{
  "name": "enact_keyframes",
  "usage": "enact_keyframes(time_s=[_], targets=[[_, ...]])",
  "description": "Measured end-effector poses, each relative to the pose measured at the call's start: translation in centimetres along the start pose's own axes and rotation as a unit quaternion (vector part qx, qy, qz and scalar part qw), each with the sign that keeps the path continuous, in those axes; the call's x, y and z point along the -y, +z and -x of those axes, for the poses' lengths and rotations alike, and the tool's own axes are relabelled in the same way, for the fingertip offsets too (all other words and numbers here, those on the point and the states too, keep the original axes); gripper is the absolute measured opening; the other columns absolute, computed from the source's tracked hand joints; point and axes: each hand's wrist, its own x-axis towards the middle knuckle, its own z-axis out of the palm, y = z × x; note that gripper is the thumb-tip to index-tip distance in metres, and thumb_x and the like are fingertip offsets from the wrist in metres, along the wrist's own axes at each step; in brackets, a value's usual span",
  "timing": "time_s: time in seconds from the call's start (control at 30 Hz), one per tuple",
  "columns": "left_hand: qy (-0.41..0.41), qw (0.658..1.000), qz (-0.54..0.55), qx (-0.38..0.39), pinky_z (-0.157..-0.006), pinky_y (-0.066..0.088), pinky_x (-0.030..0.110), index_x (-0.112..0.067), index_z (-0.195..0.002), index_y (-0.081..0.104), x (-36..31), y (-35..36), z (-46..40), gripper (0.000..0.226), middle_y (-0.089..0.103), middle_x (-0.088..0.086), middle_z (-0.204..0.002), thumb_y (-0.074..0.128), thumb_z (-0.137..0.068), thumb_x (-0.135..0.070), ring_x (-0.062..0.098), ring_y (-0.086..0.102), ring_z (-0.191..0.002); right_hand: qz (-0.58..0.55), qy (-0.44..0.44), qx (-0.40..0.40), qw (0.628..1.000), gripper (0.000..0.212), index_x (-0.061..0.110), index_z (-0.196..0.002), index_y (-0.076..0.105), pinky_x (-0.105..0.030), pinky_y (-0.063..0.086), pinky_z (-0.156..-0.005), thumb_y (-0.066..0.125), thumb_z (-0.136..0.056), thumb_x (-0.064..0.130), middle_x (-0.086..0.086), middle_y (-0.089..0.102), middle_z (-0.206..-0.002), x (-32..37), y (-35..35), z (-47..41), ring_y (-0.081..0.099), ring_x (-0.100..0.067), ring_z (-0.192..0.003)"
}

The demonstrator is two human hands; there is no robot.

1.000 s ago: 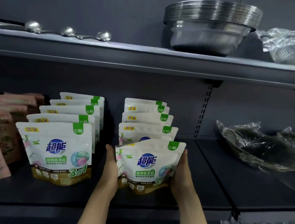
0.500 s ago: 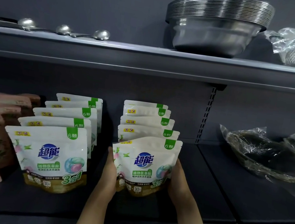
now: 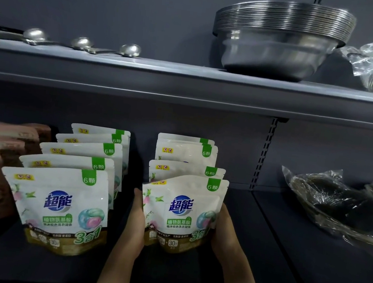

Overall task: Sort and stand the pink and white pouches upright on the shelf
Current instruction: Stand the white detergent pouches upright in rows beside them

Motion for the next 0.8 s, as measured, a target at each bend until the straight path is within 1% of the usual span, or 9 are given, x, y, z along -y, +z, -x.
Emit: enact_keyframes(time_s=[0.1,0.23,0.3,0.4,0.47,0.5,0.57,0.67,0.8], targets=[[0.003,1.0,0.001,-0.006,-0.103,0.039,0.049,-0.008,-0.131,0.05,0.2,-0.2,-0.9,0.064,0.055,0.016,-0.13,0.018,-0.097,-0.052,0.039,0.049,-0.122,0.005,0.018,-0.02,1.0,0.036,0.002,-0.128,0.051,-0.038,0.045,-0.097,0.032,-0.103,0.02,0.007,0.06,-0.079,0.1,0.1,-0.4,0.057,-0.006,-0.068],[0.012,1.0,-0.003,0.01,-0.094,0.04,0.046,-0.007,-0.132,0.049,0.0,0.0,-1.0,0.063,0.054,0.018,-0.13,0.017,-0.098,-0.049,0.039,0.048,-0.122,-0.029,0.01,-0.002,1.0,0.045,-0.002,-0.128,0.05,-0.049,0.035,-0.109,0.046,-0.098,0.03,-0.008,0.061,-0.086,0.5,0.8,-0.3,0.056,-0.008,-0.068],[0.002,1.0,-0.006,0.011,-0.095,0.039,0.047,-0.007,-0.132,0.049,-0.2,0.0,-1.0,0.063,0.053,0.019,-0.132,0.016,-0.098,-0.049,0.04,0.047,-0.124,-0.031,-0.002,-0.024,0.999,0.072,-0.016,-0.128,0.044,-0.044,0.043,-0.101,0.065,-0.084,0.037,-0.031,0.058,-0.094,0.7,1.0,-0.3,0.058,-0.008,-0.062],[-0.001,1.0,-0.012,0.003,-0.092,0.041,0.046,-0.007,-0.131,0.049,-0.1,-0.1,-1.0,0.061,0.052,0.019,-0.134,0.017,-0.099,-0.048,0.038,0.049,-0.121,-0.01,0.009,-0.02,1.0,0.042,-0.025,-0.13,0.034,-0.026,0.048,-0.071,0.033,-0.1,0.005,-0.03,0.059,-0.095,-0.1,0.6,-1.1,0.057,-0.012,-0.063],[0.008,1.0,-0.02,0.001,-0.089,0.043,0.044,-0.006,-0.132,0.049,0.1,0.1,-0.8,0.059,0.052,0.019,-0.135,0.018,-0.1,-0.045,0.036,0.051,-0.117,0.018,0.021,-0.042,0.999,0.037,-0.033,-0.125,0.028,-0.022,0.05,-0.071,0.019,-0.099,-0.007,-0.016,0.059,-0.063,-0.6,0.2,-1.8,0.057,-0.001,-0.041],[0.013,1.0,-0.022,-0.003,-0.09,0.043,0.043,-0.006,-0.133,0.049,0.1,0.1,-0.6,0.058,0.053,0.018,-0.133,0.019,-0.1,-0.044,0.035,0.052,-0.117,0.021,0.025,-0.042,0.999,0.036,-0.032,-0.119,0.035,-0.014,0.051,-0.061,0.019,-0.099,-0.007,-0.007,0.057,-0.045,-0.6,0.1,-1.8,0.054,0.001,-0.033],[0.012,1.0,-0.022,0.0,-0.091,0.041,0.042,-0.007,-0.131,0.05,0.1,0.2,-0.4,0.057,0.056,0.014,-0.126,0.021,-0.1,-0.044,0.035,0.053,-0.116,0.035,0.027,-0.026,0.999,0.029,-0.008,-0.105,0.056,-0.013,0.049,-0.045,0.029,-0.1,0.001,-0.002,0.063,-0.043,-0.6,-0.1,-1.3,0.059,-0.001,-0.038],[0.004,1.0,-0.028,-0.002,-0.091,0.041,0.042,-0.008,-0.132,0.05,0.1,0.2,-0.5,0.057,0.056,0.016,-0.129,0.021,-0.099,-0.045,0.037,0.05,-0.122,0.025,0.01,-0.006,1.0,0.029,-0.009,-0.11,0.057,-0.014,0.051,-0.047,0.033,-0.1,0.003,-0.023,0.071,-0.082,-0.8,-0.4,-0.9,0.064,-0.001,-0.045],[0.013,0.999,-0.036,-0.003,-0.096,0.041,0.046,-0.01,-0.132,0.05,0.3,-0.1,-0.9,0.056,0.054,0.017,-0.133,0.022,-0.099,-0.046,0.037,0.05,-0.122,0.005,0.002,0.019,1.0,0.027,0.006,-0.102,0.061,-0.018,0.054,-0.05,0.035,-0.099,0.011,0.002,0.073,-0.061,-0.6,-0.2,-0.7,0.069,-0.011,-0.058]])
